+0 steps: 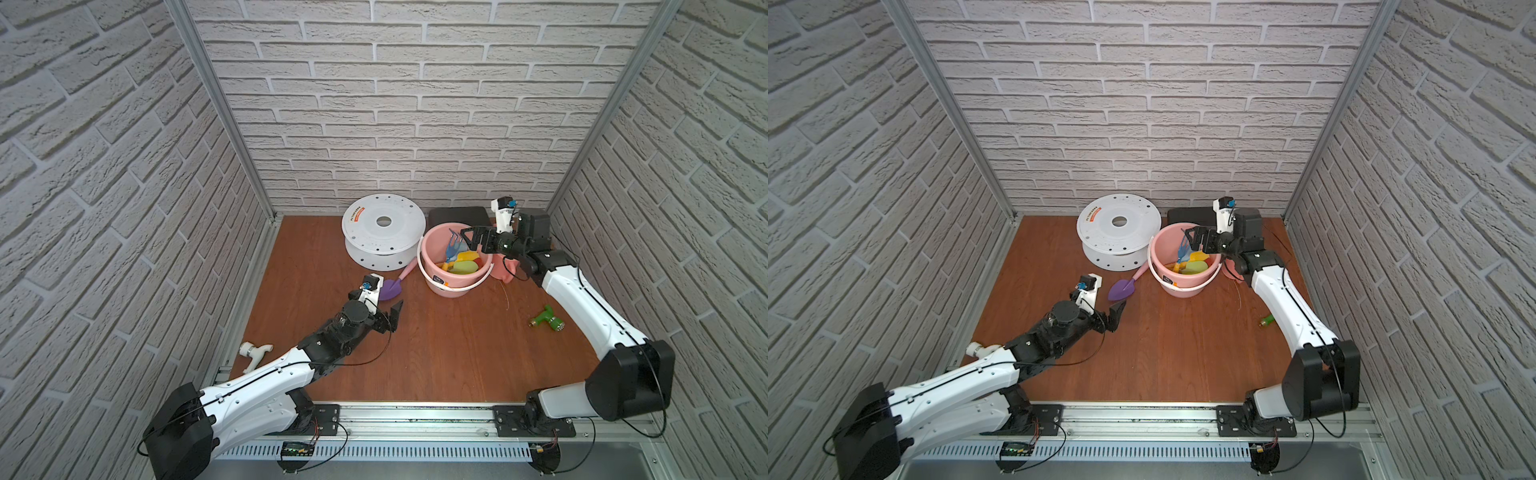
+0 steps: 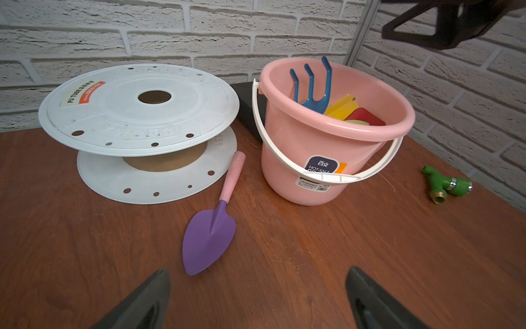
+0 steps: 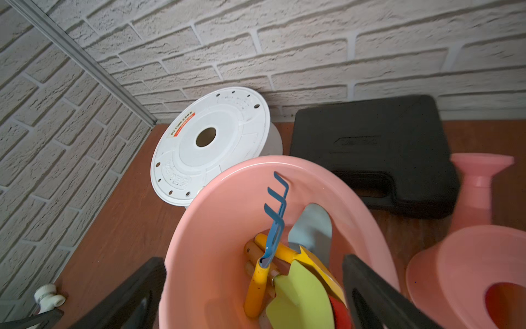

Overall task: Organize the gardening tools
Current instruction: Place the gardening tool in the container.

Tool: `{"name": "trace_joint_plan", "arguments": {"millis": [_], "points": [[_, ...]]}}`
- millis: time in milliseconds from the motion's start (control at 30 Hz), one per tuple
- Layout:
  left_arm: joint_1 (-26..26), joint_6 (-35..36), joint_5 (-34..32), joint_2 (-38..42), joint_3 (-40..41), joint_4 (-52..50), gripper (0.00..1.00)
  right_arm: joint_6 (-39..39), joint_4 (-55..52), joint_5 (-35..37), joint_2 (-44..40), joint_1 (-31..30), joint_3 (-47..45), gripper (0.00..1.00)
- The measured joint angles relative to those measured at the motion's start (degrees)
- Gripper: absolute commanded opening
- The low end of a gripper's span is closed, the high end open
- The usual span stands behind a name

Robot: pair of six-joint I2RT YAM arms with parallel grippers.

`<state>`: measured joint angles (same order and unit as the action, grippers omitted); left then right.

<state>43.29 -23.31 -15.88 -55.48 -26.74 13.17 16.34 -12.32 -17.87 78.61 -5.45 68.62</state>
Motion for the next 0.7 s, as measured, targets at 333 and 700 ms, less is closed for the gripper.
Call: {"name": "trace_joint_plan", "arguments": {"millis": [333, 700], "points": [[-2.58, -2.45, -4.26, -3.5, -1.16, -2.6, 0.98, 3.28, 4.37, 4.22, -13.77, -5.33, -11.61, 1.0], [-7.78, -9.07, -1.77, -20.48, -11.06, -6.8, 0.83, 6.23, 9.75, 5.95, -25.03, -13.62, -30.71, 1.0]]}}
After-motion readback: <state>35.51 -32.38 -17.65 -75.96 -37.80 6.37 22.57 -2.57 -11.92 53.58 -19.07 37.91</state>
